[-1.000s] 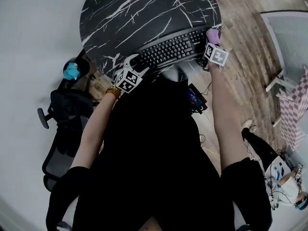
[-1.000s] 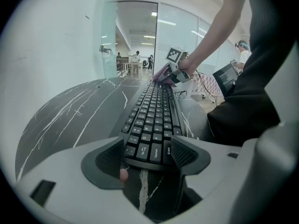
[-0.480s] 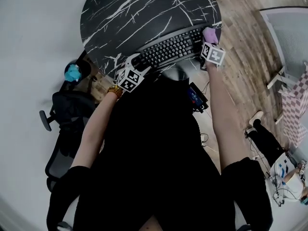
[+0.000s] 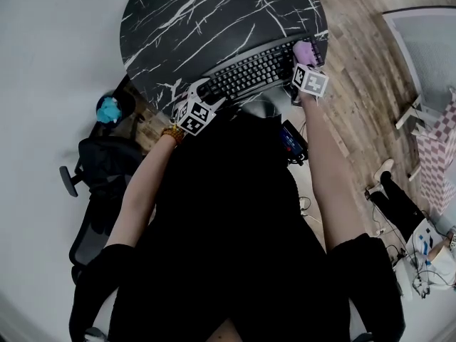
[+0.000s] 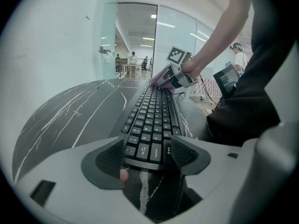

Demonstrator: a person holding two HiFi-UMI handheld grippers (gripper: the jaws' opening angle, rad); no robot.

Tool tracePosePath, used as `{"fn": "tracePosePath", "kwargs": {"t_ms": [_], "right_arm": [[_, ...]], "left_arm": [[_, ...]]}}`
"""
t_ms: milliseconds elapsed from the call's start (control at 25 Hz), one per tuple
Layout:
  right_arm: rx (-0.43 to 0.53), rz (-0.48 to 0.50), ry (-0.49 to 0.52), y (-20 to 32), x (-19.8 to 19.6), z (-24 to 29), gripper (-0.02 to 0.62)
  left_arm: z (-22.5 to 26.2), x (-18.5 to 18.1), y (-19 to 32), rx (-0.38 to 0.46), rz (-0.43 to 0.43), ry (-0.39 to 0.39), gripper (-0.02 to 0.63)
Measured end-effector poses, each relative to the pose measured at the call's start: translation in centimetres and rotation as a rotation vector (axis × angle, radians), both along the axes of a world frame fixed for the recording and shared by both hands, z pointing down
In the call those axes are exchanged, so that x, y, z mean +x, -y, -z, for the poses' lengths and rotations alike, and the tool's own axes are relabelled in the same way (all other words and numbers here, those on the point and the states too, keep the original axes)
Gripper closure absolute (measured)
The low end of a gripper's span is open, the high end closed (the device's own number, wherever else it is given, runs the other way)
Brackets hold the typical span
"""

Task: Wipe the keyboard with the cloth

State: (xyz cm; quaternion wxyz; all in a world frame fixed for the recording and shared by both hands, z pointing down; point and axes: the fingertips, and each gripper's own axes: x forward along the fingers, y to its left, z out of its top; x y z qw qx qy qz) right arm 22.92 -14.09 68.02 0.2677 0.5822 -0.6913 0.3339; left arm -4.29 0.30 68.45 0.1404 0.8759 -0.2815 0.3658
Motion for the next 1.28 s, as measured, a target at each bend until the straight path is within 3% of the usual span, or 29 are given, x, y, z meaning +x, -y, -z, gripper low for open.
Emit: {"fn": "tracePosePath", "kwargs": {"t_ms": [280,1280], "right_arm": [[0.009,0.122,-0.012,-2.3,-4.7,-0.3,0.519],[-0.009,0.191,-0.031,-3.6,-7.3,-0.6,0.52]], "left_arm": [[0.0,0.0,0.0,0.004,-0.007,-0.005,0.304],[0.0,0.0,0.0,0.015,-0.006,-0.018,0.304]]}}
